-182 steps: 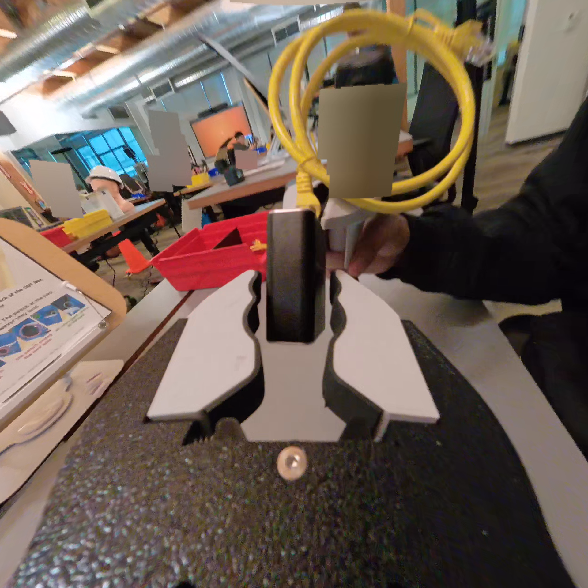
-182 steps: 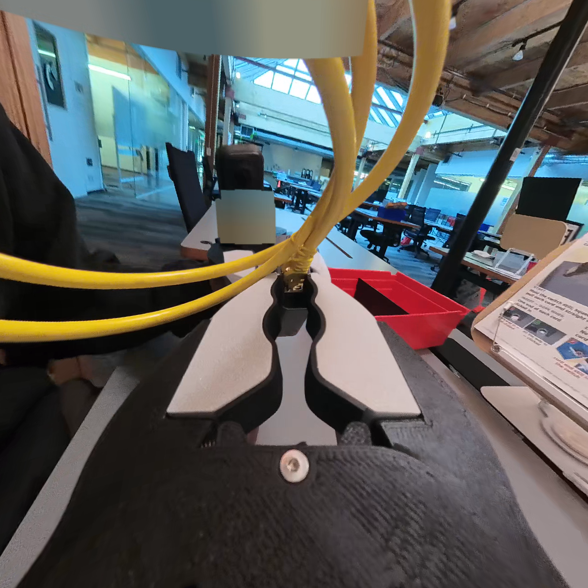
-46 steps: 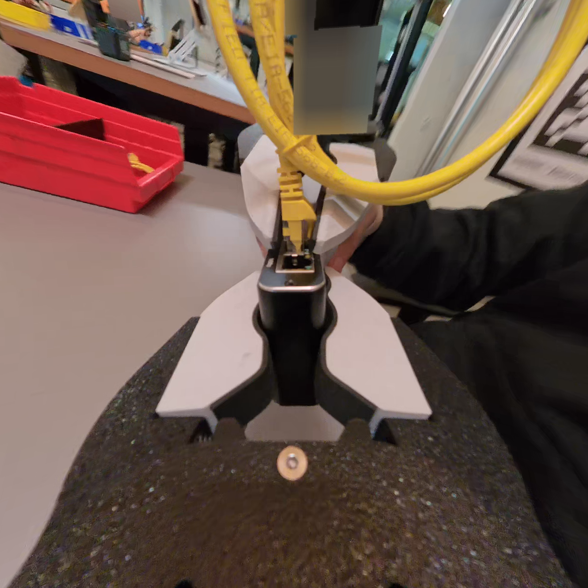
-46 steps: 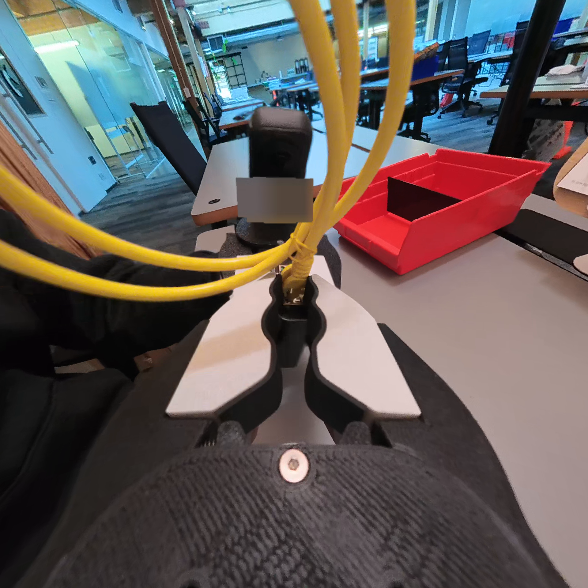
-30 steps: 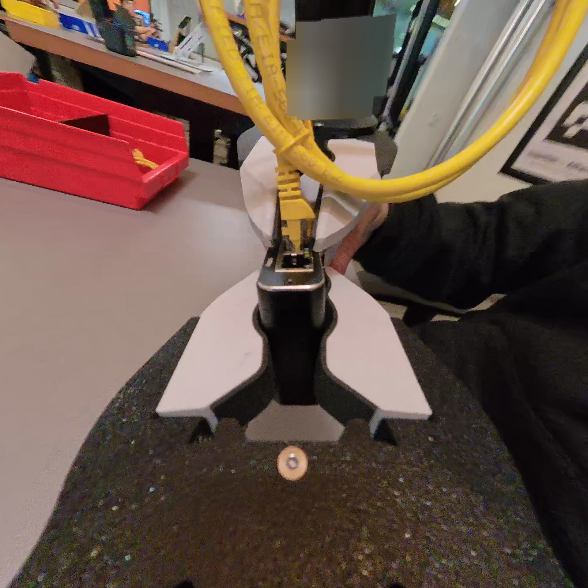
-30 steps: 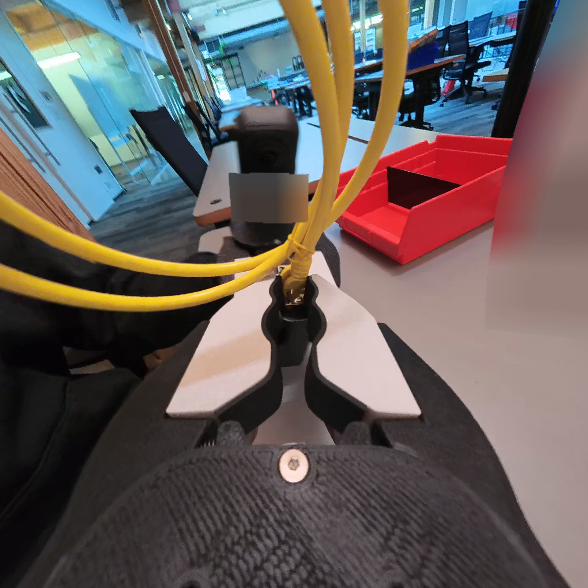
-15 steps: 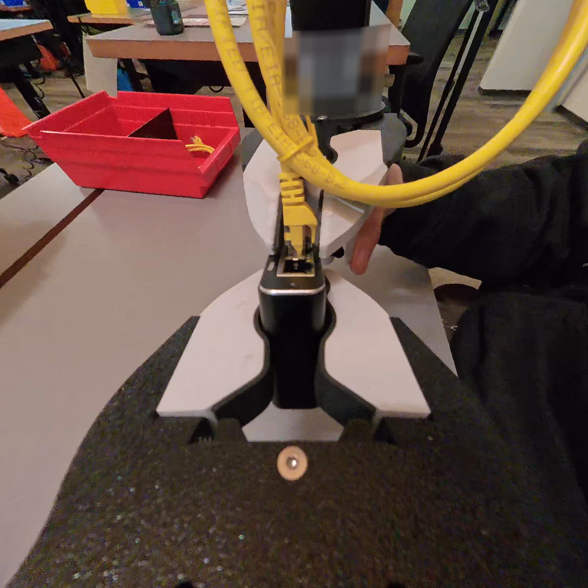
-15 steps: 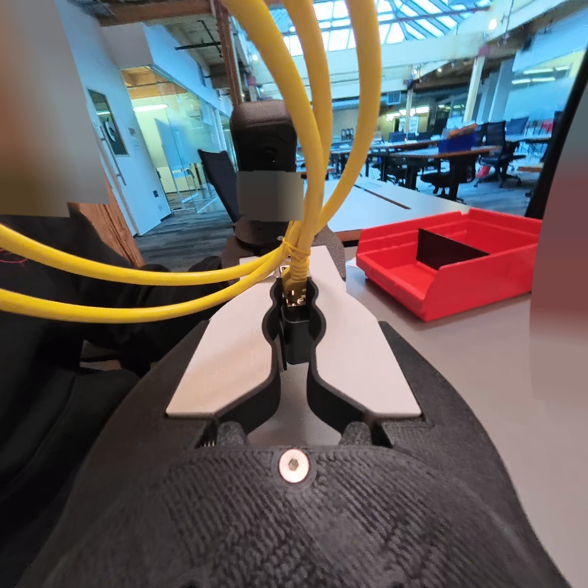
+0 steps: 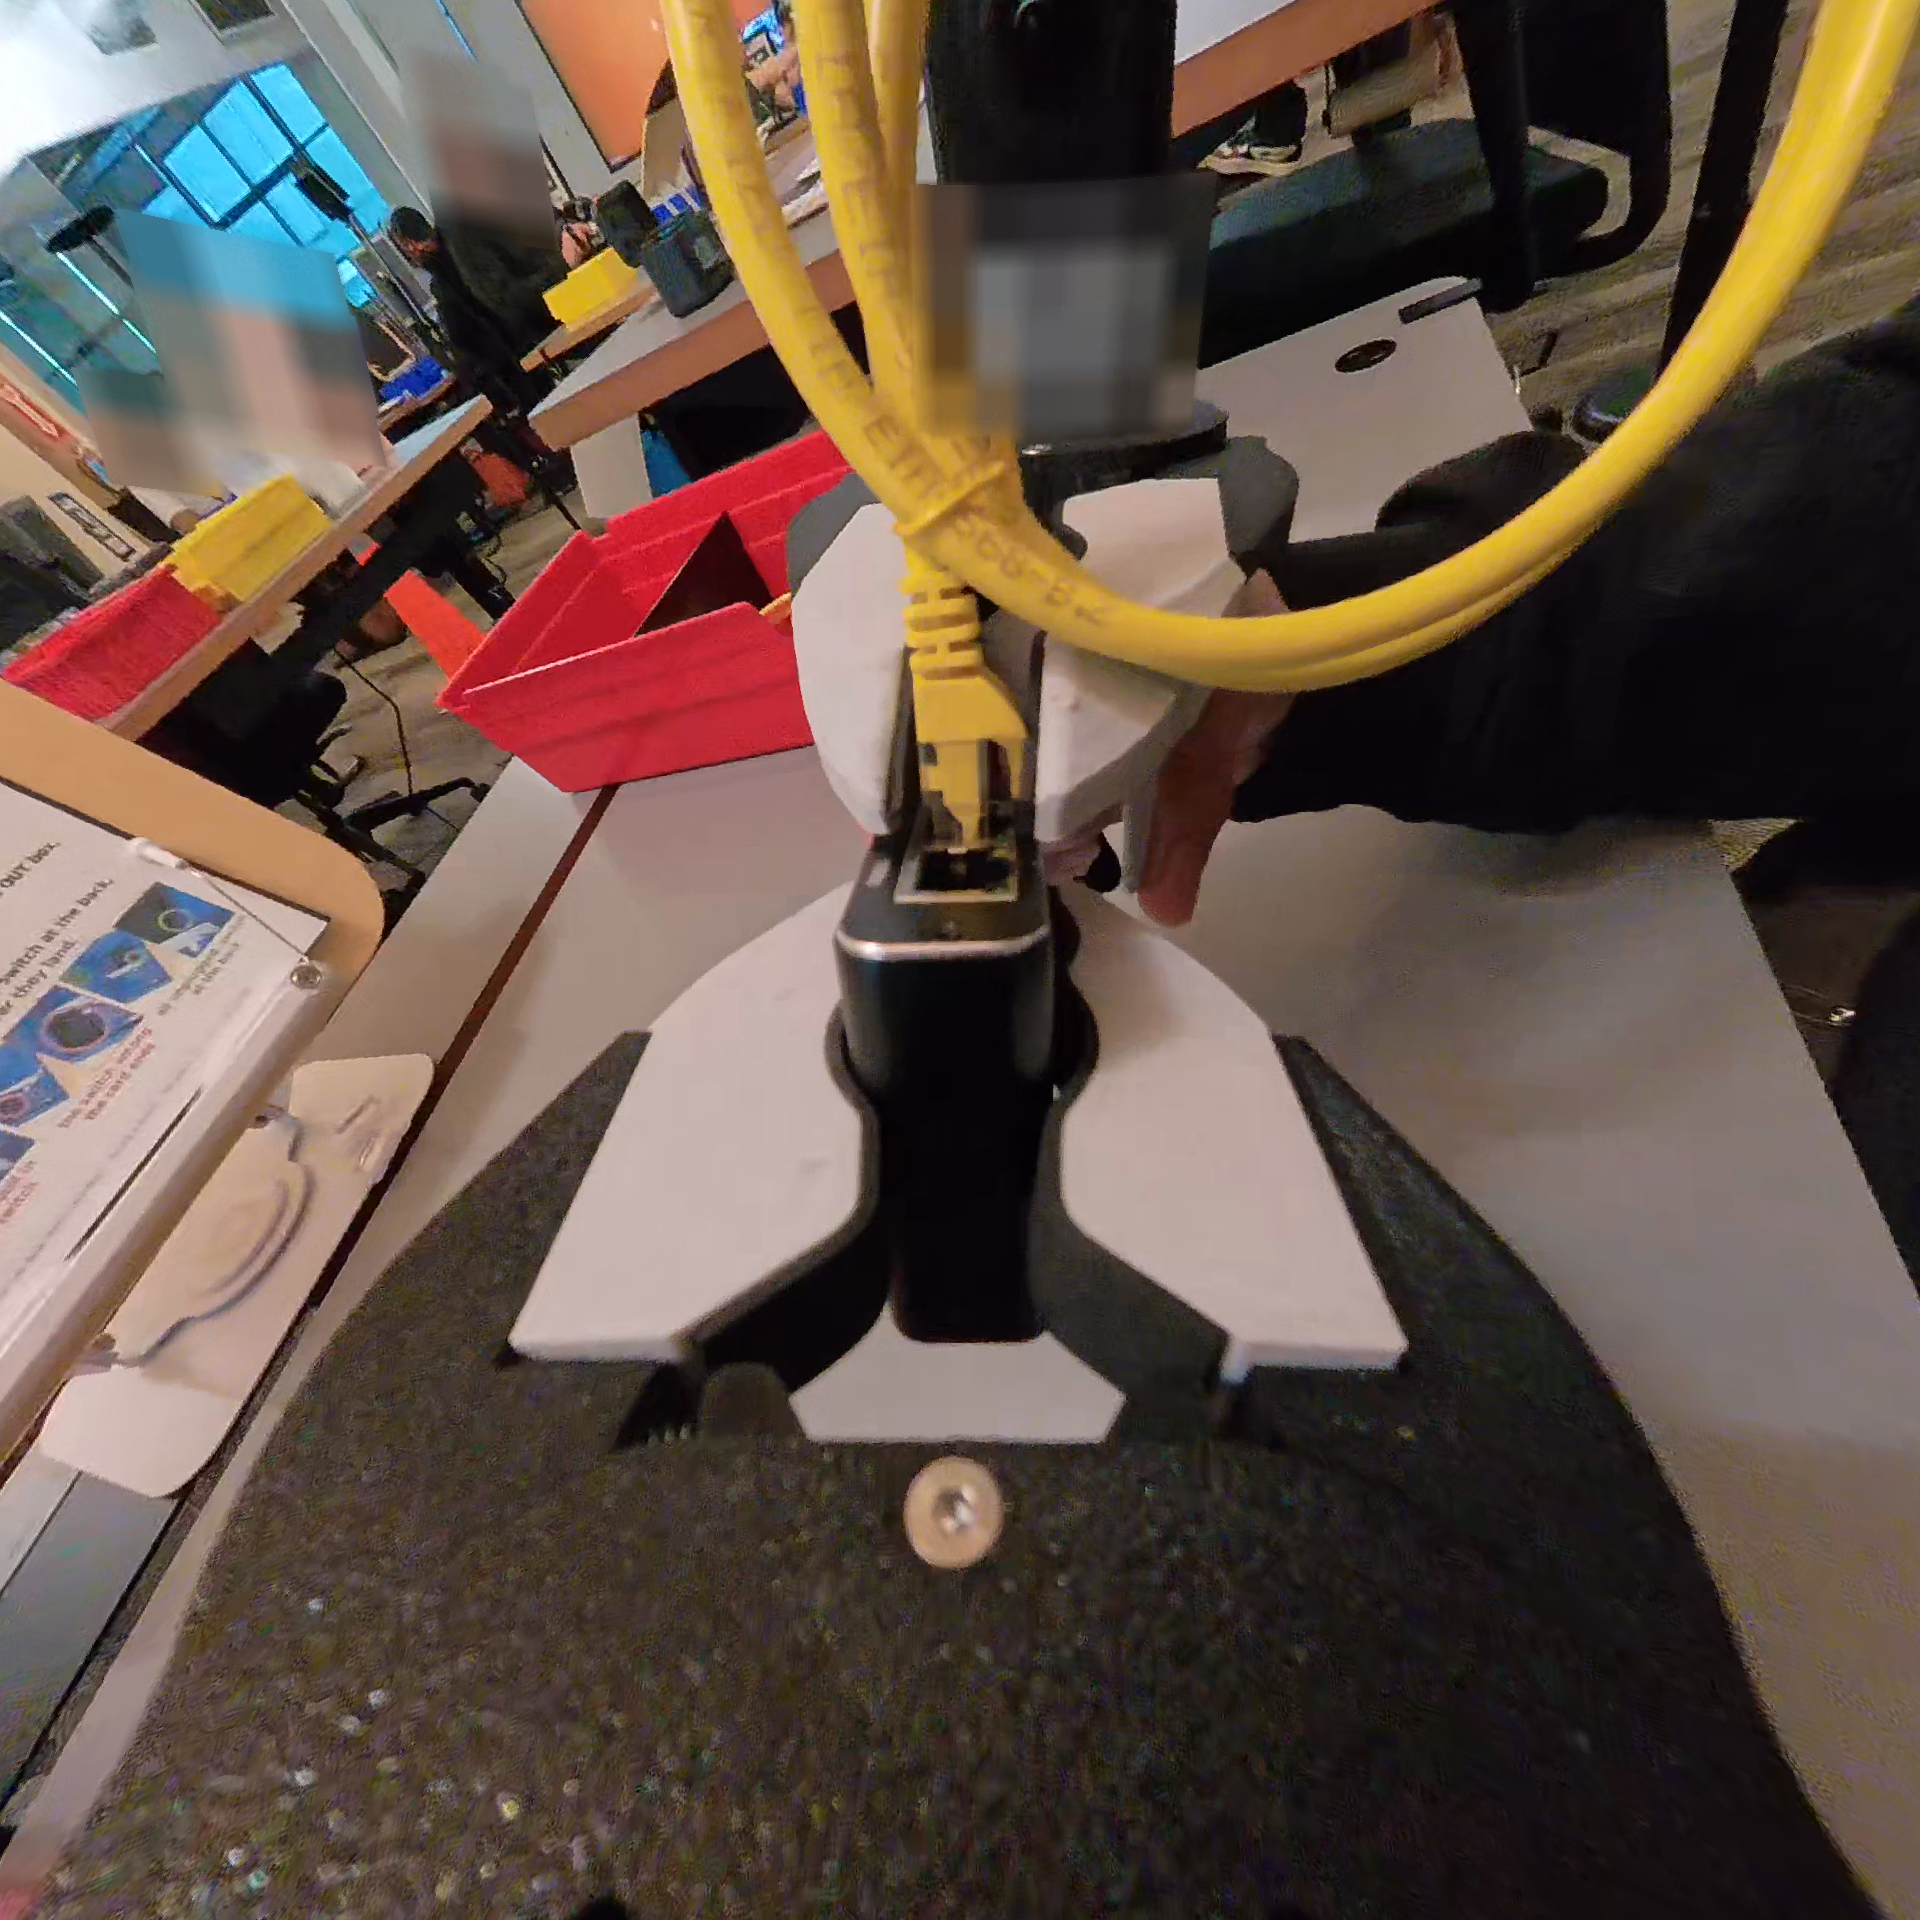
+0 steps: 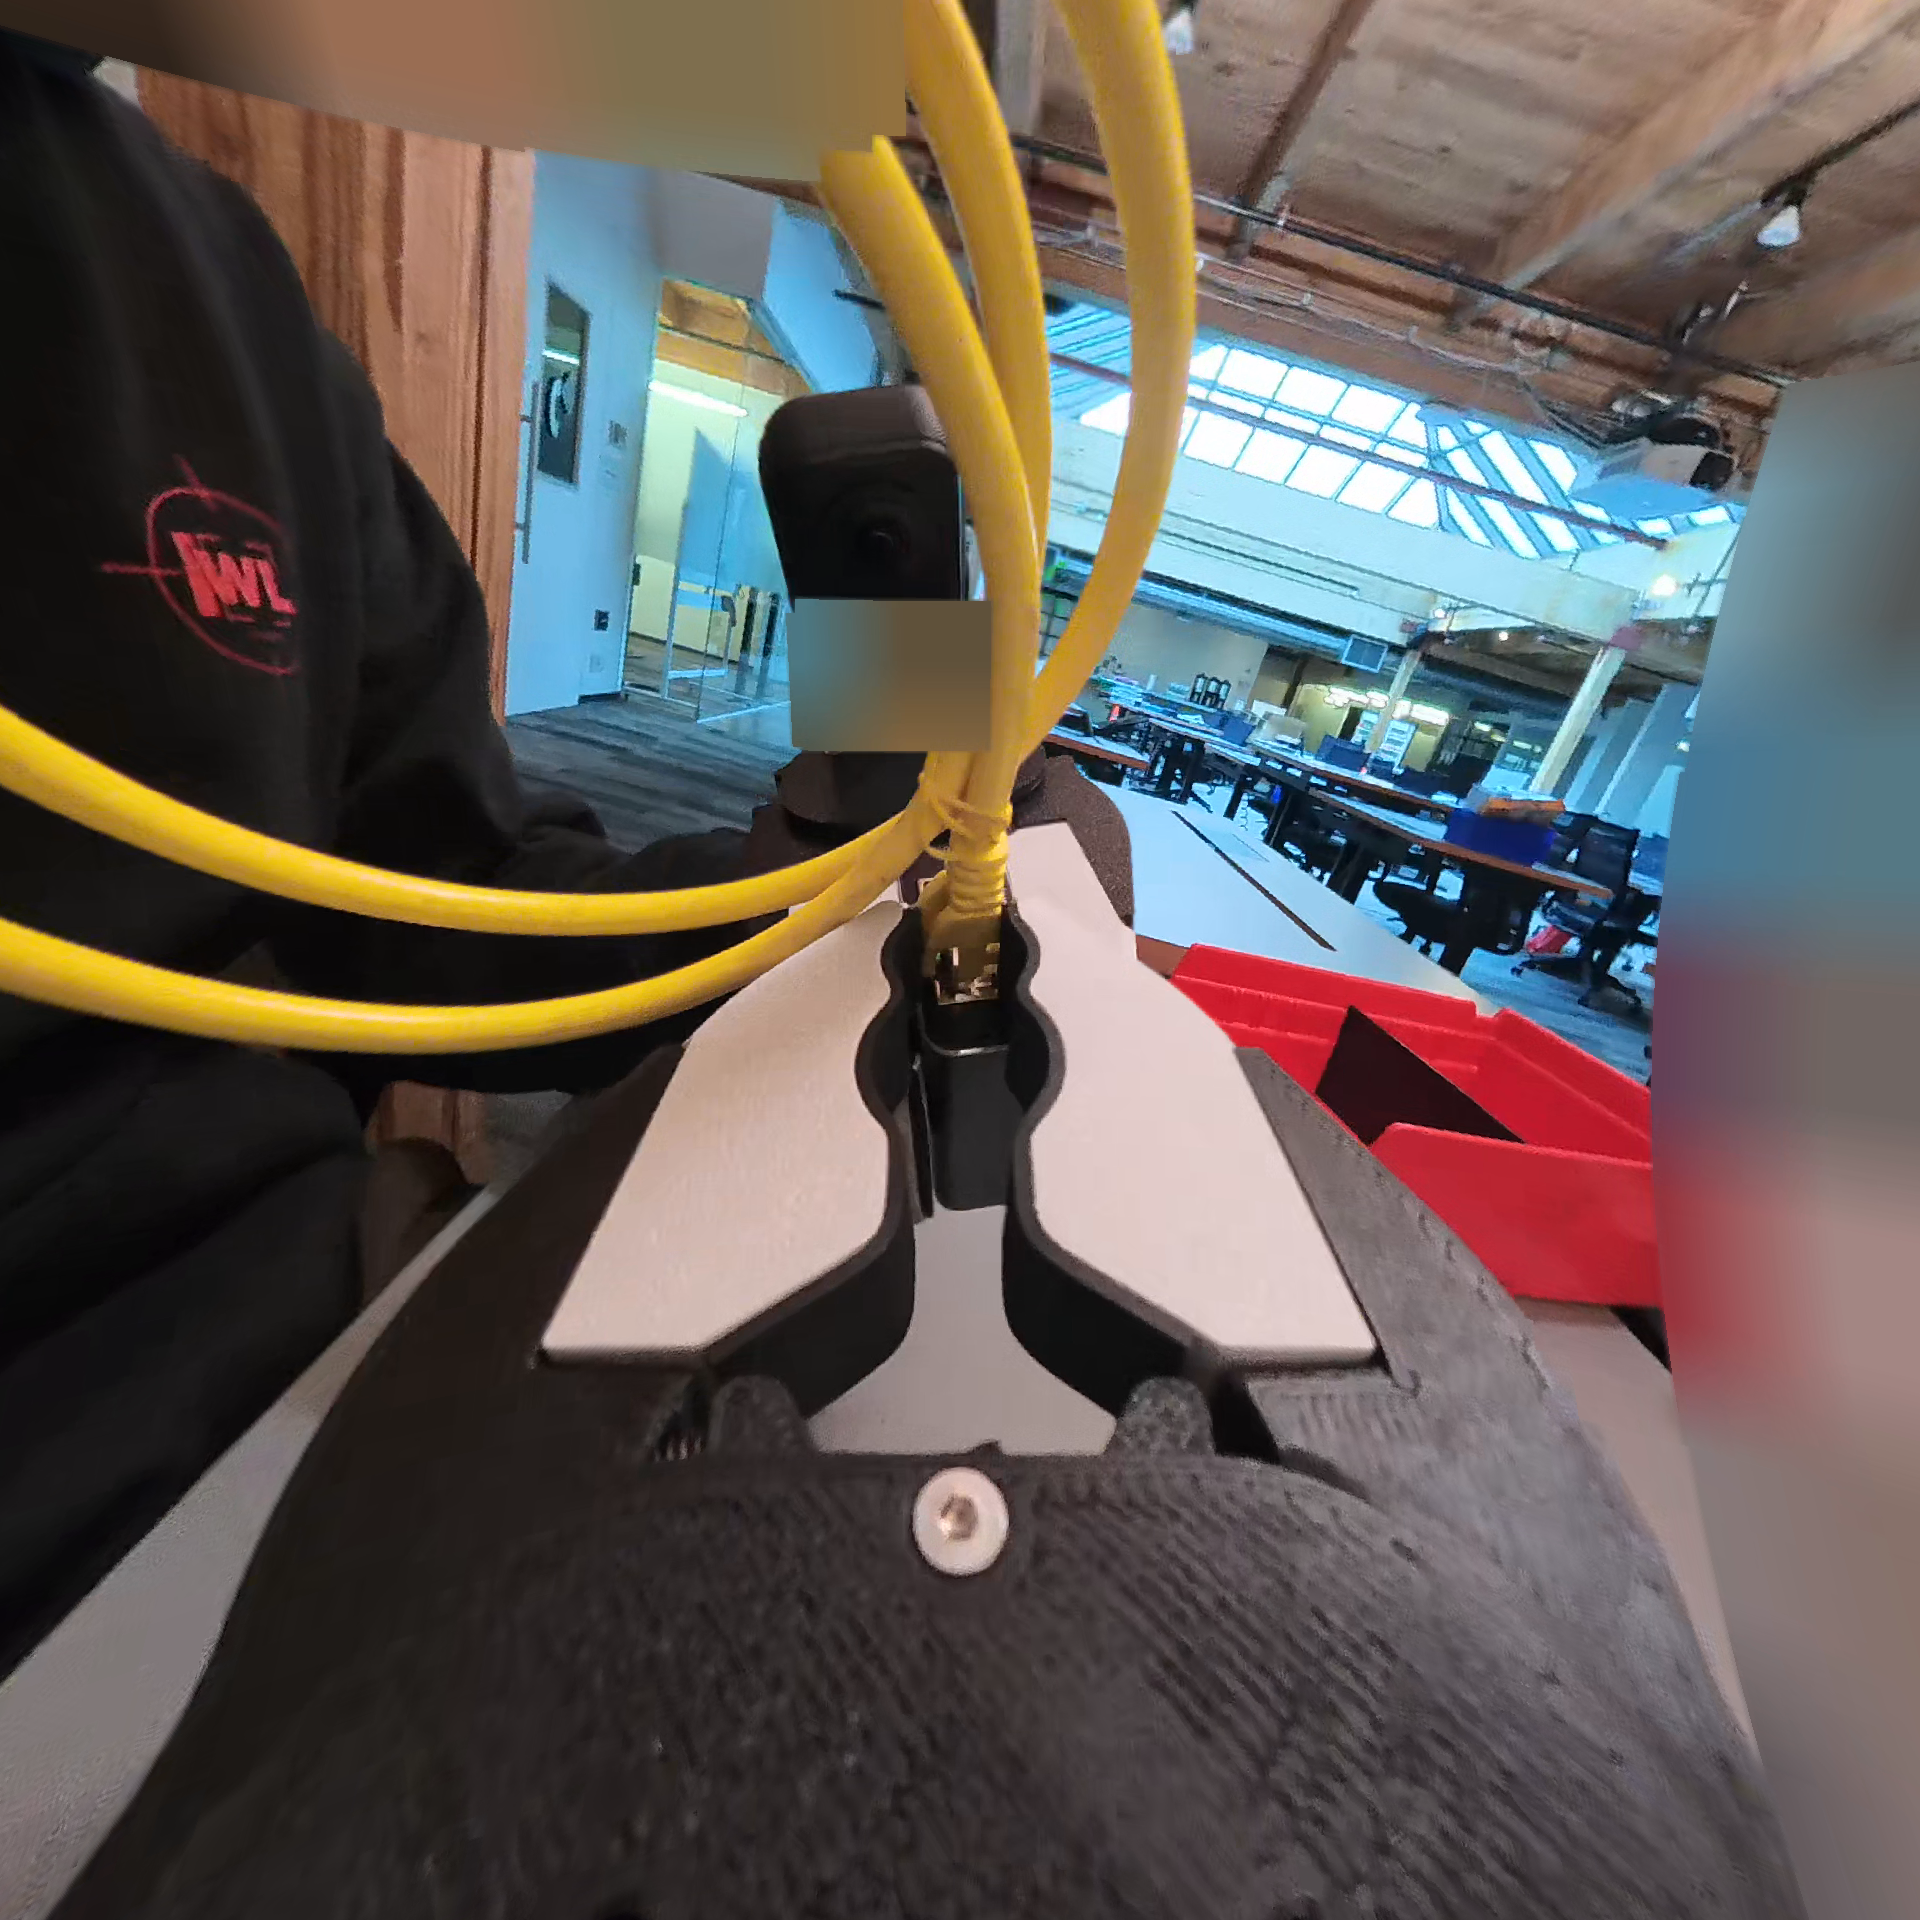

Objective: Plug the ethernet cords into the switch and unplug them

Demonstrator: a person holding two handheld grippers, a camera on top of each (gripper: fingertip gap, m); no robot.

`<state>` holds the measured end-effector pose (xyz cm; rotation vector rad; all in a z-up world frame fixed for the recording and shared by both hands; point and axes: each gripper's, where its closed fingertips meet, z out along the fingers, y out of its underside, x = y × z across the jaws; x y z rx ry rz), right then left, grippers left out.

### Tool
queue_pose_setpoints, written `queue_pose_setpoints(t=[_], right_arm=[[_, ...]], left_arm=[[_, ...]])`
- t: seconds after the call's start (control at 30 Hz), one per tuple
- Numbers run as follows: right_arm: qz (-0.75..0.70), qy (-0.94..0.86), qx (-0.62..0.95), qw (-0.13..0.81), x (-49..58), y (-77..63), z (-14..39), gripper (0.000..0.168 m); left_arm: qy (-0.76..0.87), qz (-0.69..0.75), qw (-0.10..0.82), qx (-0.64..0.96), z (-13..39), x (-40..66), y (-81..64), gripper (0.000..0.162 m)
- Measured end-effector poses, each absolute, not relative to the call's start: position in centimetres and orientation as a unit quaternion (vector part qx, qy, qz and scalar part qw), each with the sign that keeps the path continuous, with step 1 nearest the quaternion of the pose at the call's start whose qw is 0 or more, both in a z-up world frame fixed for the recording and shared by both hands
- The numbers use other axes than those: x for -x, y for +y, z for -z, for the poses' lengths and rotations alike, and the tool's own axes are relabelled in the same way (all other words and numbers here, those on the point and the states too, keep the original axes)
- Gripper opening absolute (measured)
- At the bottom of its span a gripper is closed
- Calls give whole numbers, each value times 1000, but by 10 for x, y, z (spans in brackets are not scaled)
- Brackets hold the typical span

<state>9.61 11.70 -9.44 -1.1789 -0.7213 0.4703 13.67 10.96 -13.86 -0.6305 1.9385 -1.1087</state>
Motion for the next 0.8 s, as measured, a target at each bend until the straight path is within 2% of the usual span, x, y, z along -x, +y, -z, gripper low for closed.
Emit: queue_pose_setpoints(t=[0.3, 0.8], right_arm=[[-210, -341, 508, 763, -98, 115, 97, 15], [-199, -335, 507, 769, -109, 108, 94, 13]], left_arm=[[760, 422, 438, 228, 138, -144, 112, 28], [761, 417, 439, 233, 137, -141, 120, 27]])
